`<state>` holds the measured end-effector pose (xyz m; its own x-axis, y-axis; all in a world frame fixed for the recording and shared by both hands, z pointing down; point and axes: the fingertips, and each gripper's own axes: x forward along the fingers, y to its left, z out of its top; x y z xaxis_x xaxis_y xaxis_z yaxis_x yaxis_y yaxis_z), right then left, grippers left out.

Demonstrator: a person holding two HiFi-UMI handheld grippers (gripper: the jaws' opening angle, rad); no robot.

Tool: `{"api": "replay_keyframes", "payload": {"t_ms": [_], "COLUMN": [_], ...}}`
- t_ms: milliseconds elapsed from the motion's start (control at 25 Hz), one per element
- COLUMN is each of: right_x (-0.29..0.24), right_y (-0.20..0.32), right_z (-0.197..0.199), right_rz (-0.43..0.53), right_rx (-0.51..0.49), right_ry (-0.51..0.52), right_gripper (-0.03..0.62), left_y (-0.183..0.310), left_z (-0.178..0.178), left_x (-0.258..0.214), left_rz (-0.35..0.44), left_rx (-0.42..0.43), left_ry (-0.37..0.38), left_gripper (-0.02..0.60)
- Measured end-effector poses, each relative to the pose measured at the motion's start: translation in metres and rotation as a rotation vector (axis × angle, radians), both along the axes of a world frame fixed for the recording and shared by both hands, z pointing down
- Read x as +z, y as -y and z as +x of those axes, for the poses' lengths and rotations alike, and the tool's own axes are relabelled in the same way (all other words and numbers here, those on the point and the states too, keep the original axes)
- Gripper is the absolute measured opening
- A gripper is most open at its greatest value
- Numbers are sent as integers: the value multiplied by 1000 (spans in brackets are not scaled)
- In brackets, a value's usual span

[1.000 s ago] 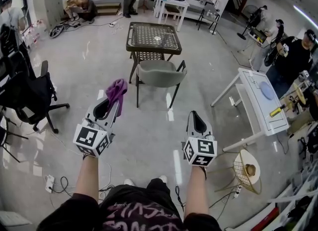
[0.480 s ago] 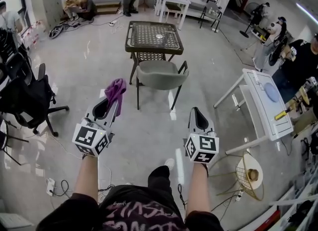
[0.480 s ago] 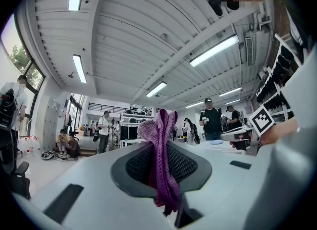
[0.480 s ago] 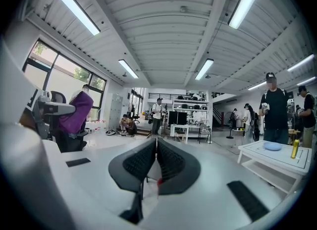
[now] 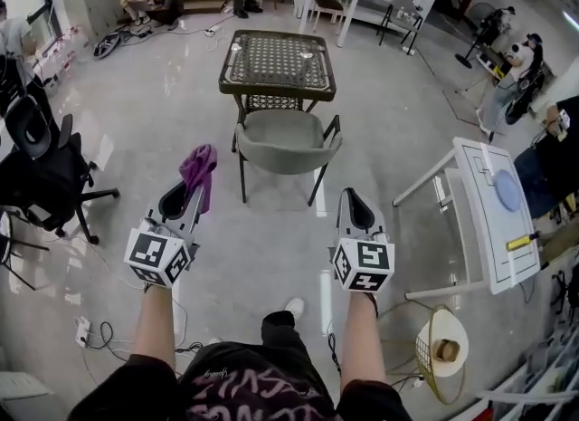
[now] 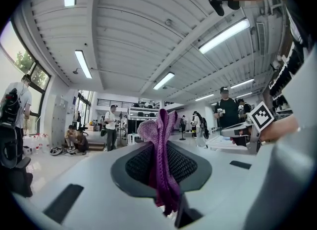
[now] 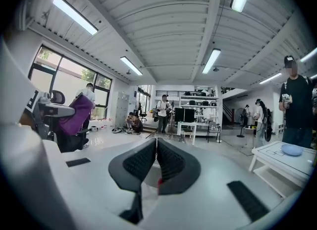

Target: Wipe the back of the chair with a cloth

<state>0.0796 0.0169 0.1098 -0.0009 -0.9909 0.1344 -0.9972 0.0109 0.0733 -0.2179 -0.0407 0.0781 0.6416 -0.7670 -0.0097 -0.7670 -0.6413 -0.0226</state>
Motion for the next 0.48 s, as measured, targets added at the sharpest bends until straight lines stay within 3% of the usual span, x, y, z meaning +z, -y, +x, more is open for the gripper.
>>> {"api": "replay_keyframes", "payload": {"t_ms": [280, 480], "right_x": [8, 19], "right_y": [66, 102], "right_z": [61, 80], "right_rz": [-22, -41], "right_rx": [-77, -121], "right_ry": [15, 33], "right_gripper": [28, 28], "left_y": [44, 66], "left_z": [59, 78], "left_x": [2, 8], "left_rz": [-14, -24], "left_rx": [-80, -111], "left_ry": [24, 36], "left_gripper": [80, 80]}}
